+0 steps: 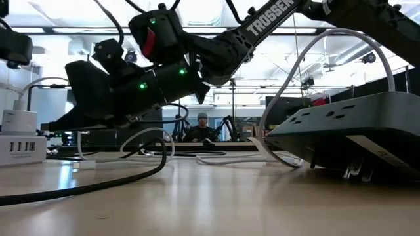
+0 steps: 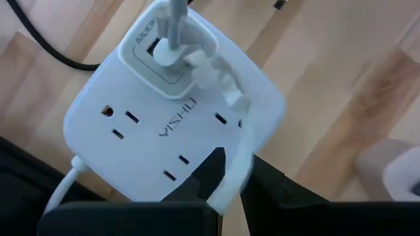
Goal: Insert USB
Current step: Insert the right black charger cable into the top white outlet extension
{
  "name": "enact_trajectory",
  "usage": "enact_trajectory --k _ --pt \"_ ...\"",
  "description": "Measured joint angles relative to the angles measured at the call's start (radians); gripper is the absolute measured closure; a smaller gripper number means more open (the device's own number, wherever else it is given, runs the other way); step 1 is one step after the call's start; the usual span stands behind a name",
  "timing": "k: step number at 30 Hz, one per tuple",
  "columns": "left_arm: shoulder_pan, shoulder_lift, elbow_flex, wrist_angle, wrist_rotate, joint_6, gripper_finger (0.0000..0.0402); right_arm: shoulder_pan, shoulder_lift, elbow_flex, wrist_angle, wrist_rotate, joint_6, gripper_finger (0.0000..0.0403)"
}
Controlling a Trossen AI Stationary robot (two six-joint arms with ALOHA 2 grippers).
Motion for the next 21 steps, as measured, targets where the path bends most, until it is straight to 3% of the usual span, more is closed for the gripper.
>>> enact_trajectory --k 14,21 --pt "0.000 0.112 -0.033 0.052 -0.029 -0.053 0.0374 0.000 0.008 0.004 0.006 -0.031 -0.008 0.0381" --pt "-0.001 0.097 -0.028 0.055 -0.042 -0.044 0.0374 -0.006 0.098 0.120 -0.054 -0.052 -0.014 0.0381"
